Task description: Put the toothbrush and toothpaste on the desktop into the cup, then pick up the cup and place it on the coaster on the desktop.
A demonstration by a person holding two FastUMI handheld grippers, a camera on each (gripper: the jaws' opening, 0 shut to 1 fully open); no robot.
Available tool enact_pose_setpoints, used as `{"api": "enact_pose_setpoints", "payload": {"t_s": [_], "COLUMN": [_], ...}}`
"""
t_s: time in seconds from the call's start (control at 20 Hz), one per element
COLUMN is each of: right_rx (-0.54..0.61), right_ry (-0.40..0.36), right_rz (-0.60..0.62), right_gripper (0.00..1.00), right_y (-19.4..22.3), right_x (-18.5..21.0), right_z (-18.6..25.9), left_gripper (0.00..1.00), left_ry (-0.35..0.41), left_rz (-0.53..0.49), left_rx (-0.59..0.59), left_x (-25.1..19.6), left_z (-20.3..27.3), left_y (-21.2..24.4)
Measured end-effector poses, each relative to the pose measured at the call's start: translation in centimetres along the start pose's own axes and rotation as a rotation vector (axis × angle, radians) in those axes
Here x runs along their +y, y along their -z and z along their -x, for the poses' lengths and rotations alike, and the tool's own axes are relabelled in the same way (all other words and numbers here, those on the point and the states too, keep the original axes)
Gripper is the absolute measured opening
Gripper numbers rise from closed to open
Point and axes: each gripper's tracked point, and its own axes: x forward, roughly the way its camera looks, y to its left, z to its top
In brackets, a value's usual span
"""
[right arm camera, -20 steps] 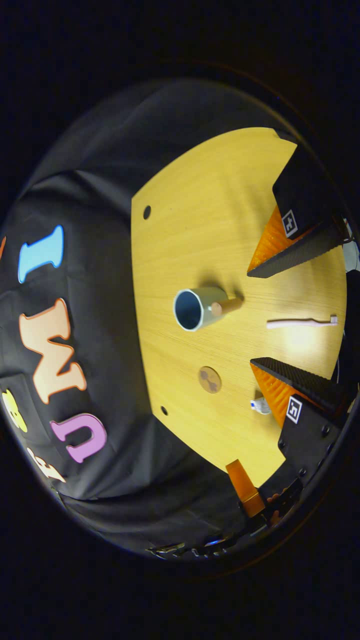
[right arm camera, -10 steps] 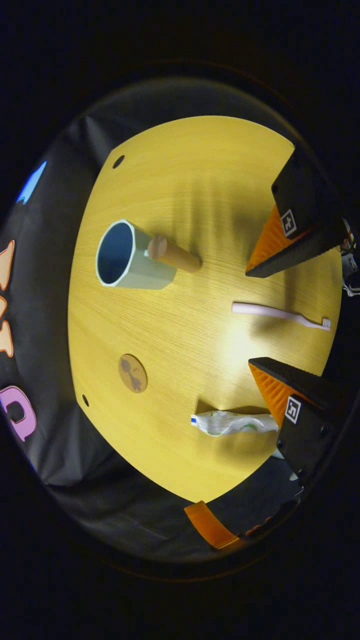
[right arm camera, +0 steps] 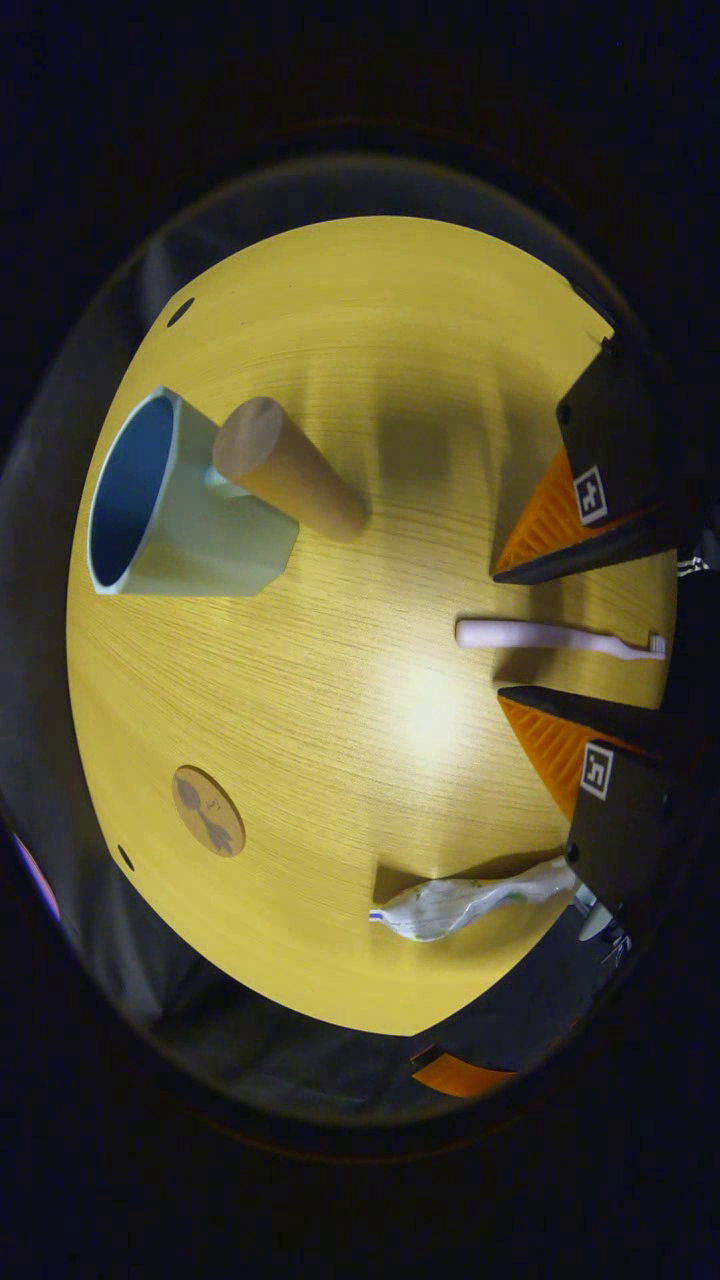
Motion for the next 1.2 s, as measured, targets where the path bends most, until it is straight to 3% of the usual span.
{"api": "enact_pose_setpoints", "payload": {"t_s": [0.1,0.15,0.2,0.35,0.8,1.2], "right_rx": [0.009,0.014,0.015,0.025,-0.022,-0.135], "right_ry": [0.019,0.021,0.029,0.024,0.042,-0.008], "right_rz": [0.016,0.018,0.01,0.0,0.057,-0.042], "right_gripper": [0.53,0.53,0.36,0.14,0.06,0.06], "right_y": [0.2,0.1,0.0,0.2,0.7,0.8], "right_x": [-0.4,-0.5,-0.8,-0.9,-1.4,-3.1], "right_z": [-0.3,-0.1,-0.2,-0.2,0.2,3.3], "left_gripper": [0.95,0.95,0.95,0.95,0.95,0.94], "left_ry": [0.004,0.007,0.009,0.011,0.058,0.06], "left_rz": [-0.008,-0.011,-0.014,-0.027,-0.062,-0.145], "left_rx": [0.008,0.013,0.019,0.041,0.179,0.44], "left_x": [-0.2,-0.3,-0.4,-0.3,-3.0,-5.4], "left_z": [-0.4,-0.6,-0.8,-1.1,-4.1,-10.5], "left_y": [-0.1,0.0,0.0,0.4,2.2,7.3]}}
